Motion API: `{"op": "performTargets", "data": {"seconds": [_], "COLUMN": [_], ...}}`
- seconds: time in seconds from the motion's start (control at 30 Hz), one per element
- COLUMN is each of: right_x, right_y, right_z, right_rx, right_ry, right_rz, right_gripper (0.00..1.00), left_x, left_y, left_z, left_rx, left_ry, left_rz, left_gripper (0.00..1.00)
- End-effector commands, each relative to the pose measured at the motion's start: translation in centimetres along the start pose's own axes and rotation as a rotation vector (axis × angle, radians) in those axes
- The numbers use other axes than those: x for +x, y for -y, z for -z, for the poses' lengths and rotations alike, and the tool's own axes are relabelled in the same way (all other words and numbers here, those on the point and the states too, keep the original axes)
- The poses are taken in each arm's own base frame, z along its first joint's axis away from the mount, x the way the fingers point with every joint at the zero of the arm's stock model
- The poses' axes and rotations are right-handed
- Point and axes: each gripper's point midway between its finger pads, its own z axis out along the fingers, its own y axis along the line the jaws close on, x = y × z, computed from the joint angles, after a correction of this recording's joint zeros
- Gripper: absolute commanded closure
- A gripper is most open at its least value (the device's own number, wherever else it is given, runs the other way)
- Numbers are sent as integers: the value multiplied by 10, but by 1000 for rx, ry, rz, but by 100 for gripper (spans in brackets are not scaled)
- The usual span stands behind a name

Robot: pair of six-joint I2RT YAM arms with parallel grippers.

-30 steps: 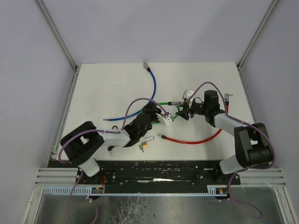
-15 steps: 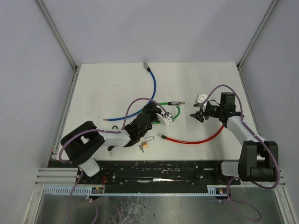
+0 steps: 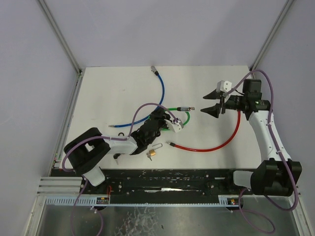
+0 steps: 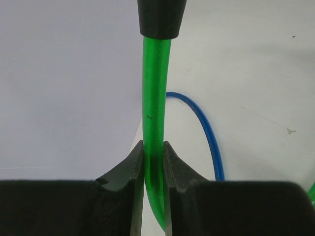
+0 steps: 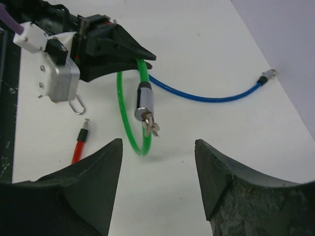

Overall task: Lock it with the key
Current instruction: Lock the lock.

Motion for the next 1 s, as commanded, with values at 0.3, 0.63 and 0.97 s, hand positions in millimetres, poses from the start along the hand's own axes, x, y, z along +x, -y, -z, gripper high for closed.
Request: {"op": "performTargets", "data": {"seconds": [0.3,0.63,0.97], "right_x": [17,18,18], "right_y": [-17,-18,-18], "right_z": [-37,-45,-49], "right_rx": [-90,-103,-92], "right_ry": [-100,-105,-93], "right_rz": [-182,-151,-98], "right_gripper": [52,62,72], "left_x": [24,24,24], "left_y": [33,33,34], "left_z": [2,3,3], "left_rx": [113,115,117], "left_ry": [-71,-72,-69], "left_rz": [-43,-42,-42], "left_gripper": [100,100,100]}}
